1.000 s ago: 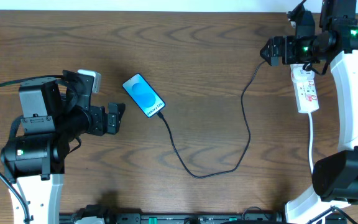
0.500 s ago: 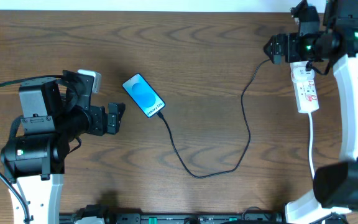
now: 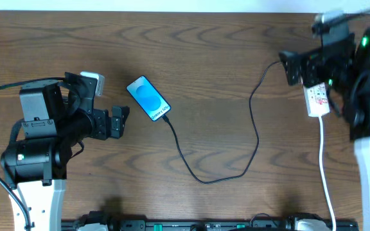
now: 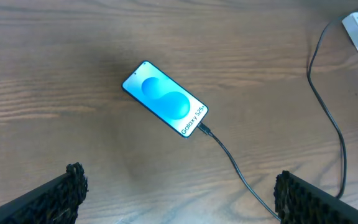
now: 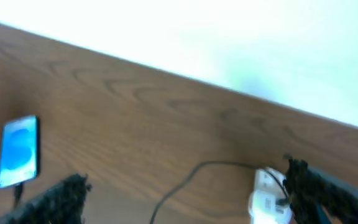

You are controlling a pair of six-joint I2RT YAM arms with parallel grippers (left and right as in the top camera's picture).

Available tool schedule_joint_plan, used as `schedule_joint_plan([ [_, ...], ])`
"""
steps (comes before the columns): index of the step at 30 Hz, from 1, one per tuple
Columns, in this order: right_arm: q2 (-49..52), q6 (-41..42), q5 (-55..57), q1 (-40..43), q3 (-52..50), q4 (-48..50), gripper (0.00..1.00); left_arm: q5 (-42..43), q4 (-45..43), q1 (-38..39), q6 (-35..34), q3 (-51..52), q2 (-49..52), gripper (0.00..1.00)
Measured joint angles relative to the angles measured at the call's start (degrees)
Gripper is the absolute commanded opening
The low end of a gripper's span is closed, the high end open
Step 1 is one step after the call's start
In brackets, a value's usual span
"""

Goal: Plug charger to phone and switch on socket

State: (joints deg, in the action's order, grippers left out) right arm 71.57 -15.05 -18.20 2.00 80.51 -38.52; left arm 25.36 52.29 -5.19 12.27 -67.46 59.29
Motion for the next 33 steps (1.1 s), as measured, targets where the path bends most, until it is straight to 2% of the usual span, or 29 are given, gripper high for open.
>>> schedule_joint_plan([
  [5,-10.82,-1.79,0.11,0.0,-14.86,9.38,0.99,0.0,-0.02,0.0,0.0,0.0,0.09,0.98],
  [12,-24.57,-6.4,0.07,0.0,-27.71,12.17,0.99,0.02,0.02,0.0,0.0,0.0,0.09,0.98],
  [25,-48.06,-11.06,1.16,0.0,-48.46,16.52,0.99,0.0,0.0,0.0,0.0,0.0,0.09,0.98],
  [33,-57.53,-11.19,1.29,0.0,-55.69,18.91,0.99,0.0,0.0,0.0,0.0,0.0,0.09,0.98],
])
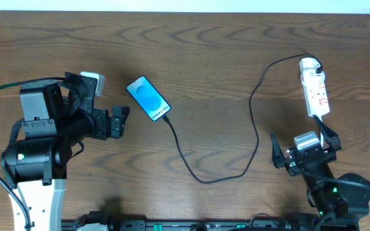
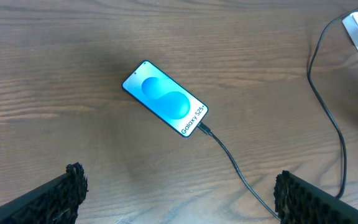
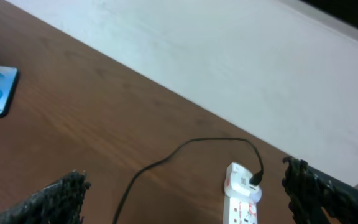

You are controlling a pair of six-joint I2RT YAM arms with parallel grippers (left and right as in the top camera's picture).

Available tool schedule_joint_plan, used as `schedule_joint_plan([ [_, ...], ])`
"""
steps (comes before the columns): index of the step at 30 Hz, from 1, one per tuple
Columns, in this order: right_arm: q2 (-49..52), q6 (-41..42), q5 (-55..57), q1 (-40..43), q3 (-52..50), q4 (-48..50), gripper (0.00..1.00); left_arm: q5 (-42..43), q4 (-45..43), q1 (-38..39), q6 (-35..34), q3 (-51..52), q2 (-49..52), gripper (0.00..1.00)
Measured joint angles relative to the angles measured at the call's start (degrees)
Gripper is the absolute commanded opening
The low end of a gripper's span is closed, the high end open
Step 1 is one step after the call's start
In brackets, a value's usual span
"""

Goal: Plug charger to phone and switch on socket

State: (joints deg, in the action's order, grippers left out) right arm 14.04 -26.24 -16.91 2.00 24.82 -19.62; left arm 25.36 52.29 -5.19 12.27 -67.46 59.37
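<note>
A phone (image 1: 148, 97) with a lit blue screen lies left of centre, a black charger cable (image 1: 255, 138) plugged into its lower end (image 2: 205, 130). The cable loops across the table to a white socket strip (image 1: 315, 86) at the far right, where its plug sits at the strip's far end (image 3: 254, 178). My left gripper (image 1: 117, 120) is open beside the phone, on its left, holding nothing. My right gripper (image 1: 304, 146) is open near the table's front right, well short of the strip, empty.
The phone (image 2: 165, 99) and cable rest on a wooden table (image 1: 211, 58). A pale wall (image 3: 229, 68) runs behind the table's far edge. A black rail (image 1: 204, 224) lies along the front edge.
My right arm has moved from over the socket strip at the far right back to the front right of the table. The left arm, phone and cable stand unchanged.
</note>
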Motion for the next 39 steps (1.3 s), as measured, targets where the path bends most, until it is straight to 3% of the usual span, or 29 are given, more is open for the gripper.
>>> schedule_joint_plan([
  [6,-4.96,-0.22,-0.04,0.0,-8.59,12.87,0.99,0.0,0.0,0.0,0.0,0.0,0.0,0.98],
  [14,-10.38,-0.17,-0.04,0.0,-18.97,21.53,0.99,0.02,0.0,0.0,0.0,0.0,0.0,0.98],
  [22,-13.2,2.82,2.12,0.0,-23.04,23.71,0.99,0.0,0.0,0.0,0.0,0.0,0.0,0.98],
  [30,-13.33,4.33,3.78,0.0,-24.37,16.65,0.99,0.02,0.0,0.0,0.0,0.0,0.0,0.98],
  [39,-13.33,6.36,4.22,0.0,-24.39,16.61,0.99,0.0,0.0,0.0,0.0,0.0,0.0,0.98],
])
